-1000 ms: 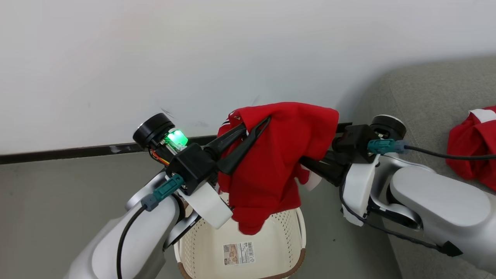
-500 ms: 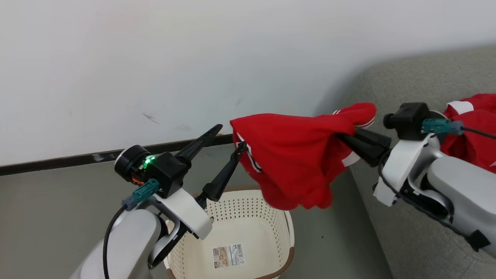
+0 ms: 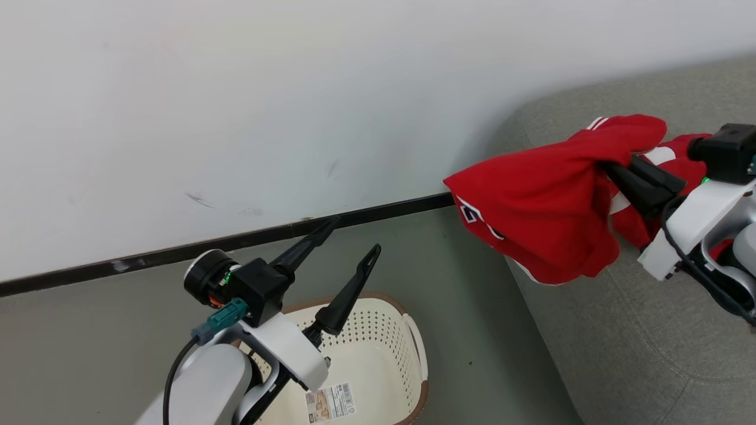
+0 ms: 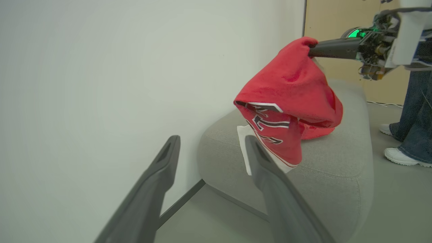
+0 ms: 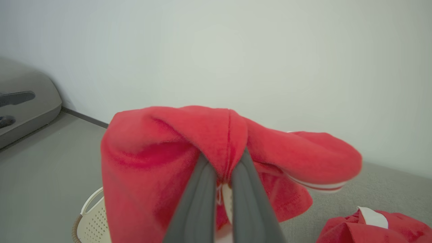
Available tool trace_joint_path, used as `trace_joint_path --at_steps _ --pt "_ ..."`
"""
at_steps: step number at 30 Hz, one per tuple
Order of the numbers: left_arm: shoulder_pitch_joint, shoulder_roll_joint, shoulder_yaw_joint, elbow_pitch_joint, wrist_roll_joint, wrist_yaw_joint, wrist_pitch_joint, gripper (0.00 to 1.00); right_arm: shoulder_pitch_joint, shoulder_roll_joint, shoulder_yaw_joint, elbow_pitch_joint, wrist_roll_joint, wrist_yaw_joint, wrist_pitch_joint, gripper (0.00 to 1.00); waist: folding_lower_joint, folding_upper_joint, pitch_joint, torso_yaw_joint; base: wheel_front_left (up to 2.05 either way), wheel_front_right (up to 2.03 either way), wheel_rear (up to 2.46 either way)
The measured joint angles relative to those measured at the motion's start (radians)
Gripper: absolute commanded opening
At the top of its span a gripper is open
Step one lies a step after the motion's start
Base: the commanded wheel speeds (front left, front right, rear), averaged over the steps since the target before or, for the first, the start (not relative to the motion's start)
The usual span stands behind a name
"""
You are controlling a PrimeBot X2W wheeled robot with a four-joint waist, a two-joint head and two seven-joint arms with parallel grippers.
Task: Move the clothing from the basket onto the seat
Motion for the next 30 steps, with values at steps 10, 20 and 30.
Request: trace_joint_path --at_steps 10,20,30 --pt "0.039 -0.023 -0.036 -0.002 -0.002 -0.001 -0.017 1.0 0.115 -0.036 -0.202 -0.031 -0.002 0.0 0.0 0.0 0.0 0.0 -0.021 -0.063 0.0 0.0 0.0" --pt "0.057 -0.041 -0.061 -0.009 -0.003 -0.002 -0.028 1.0 0.255 -0.05 -0.326 -0.053 -0.022 0.0 0.0 0.0 -0.0001 0.0 -0.035 -0.127 0.0 0.0 0.0" --pt "0.058 -0.051 -0.086 -0.024 -0.002 -0.002 -0.034 1.0 0.393 -0.033 -0.442 -0.095 -0.053 0.0 0.0 0.0 0.0 0.0 -0.047 -0.205 0.0 0.0 0.0"
